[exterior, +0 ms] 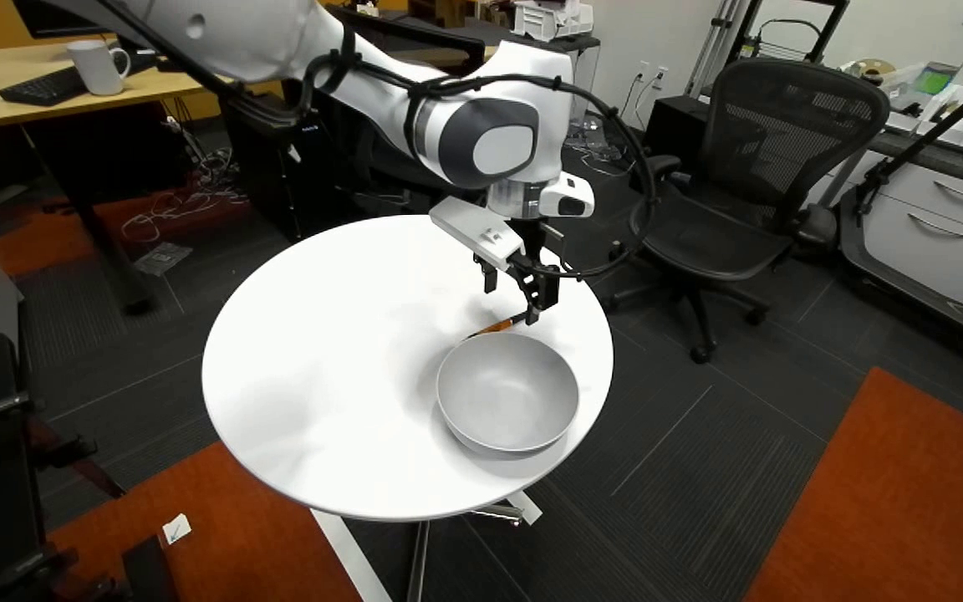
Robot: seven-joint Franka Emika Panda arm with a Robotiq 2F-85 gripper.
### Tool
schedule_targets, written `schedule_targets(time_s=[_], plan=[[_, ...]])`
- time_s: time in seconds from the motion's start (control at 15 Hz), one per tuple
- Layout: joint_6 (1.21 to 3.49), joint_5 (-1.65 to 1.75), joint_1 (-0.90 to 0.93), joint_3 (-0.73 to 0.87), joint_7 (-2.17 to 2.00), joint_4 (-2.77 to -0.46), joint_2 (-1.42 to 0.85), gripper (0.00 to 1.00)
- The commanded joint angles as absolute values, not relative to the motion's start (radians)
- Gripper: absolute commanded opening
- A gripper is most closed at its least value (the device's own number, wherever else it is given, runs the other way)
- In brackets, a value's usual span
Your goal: Put the pen in the bowl
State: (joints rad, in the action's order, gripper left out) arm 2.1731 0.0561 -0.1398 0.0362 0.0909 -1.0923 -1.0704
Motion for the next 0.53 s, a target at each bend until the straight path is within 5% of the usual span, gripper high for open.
schedule_targets(time_s=[0.0,0.4,0.47], plan=[[2.139,0.032,-0.155,0.02,0.124,-0.998,-1.134,1.0],[2.142,0.024,-0.162,0.019,0.121,-0.951,-1.182,1.0],[2.144,0.024,-0.163,0.019,0.12,-0.947,-1.187,0.75]])
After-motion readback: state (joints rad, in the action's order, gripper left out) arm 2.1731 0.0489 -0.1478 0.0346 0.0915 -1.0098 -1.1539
